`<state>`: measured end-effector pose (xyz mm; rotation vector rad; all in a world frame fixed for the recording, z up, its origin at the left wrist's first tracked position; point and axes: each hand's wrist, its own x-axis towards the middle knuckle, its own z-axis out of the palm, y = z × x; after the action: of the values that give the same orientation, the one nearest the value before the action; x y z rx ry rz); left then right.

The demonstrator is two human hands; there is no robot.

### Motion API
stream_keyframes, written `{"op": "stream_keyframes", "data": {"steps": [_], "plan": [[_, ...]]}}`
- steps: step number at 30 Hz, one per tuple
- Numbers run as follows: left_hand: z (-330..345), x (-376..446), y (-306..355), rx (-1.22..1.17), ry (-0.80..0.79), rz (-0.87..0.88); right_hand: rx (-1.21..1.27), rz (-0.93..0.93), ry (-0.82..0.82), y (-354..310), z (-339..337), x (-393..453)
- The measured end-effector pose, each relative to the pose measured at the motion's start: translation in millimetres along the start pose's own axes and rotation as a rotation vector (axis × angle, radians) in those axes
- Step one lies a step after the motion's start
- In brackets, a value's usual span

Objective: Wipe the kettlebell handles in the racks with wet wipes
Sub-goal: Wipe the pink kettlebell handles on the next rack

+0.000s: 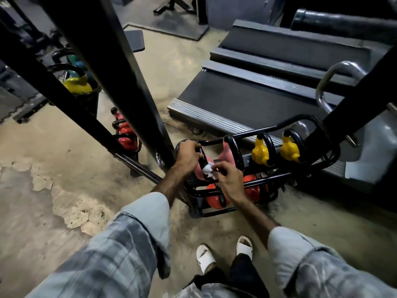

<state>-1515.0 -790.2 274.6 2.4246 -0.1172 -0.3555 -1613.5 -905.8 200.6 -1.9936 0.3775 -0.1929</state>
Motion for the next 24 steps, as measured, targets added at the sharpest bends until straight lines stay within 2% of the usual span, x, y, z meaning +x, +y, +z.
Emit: {"op": "stream_keyframes", "data": {"steps": [4,10,16,21,24], "plan": [[0.4,1.2,-3.1,0.027,0.014,0.016,0.074,-0.039,0.016,-9.6,6.0,8.2],[1.4,-0.3,-4.5,0.034,0.04,0.018,0.064,0.023,0.018,12.2,7.4,-18.6],[-0.4,-0.4,-1.4,-0.026,0.042,-0.045,0.01,-0.221,0.054,-8.8,8.7,-2.1],[2.1,-3.9,-0.6,0.001,0.066,-0.013,-0.099,-0.275,0.037,7.6,8.3,-21.2],[0.3,-6.7,2.6,-0.06,0.044,-0.024,-0.136,-0.318,0.04,-2.5,9.2,-7.9]]}}
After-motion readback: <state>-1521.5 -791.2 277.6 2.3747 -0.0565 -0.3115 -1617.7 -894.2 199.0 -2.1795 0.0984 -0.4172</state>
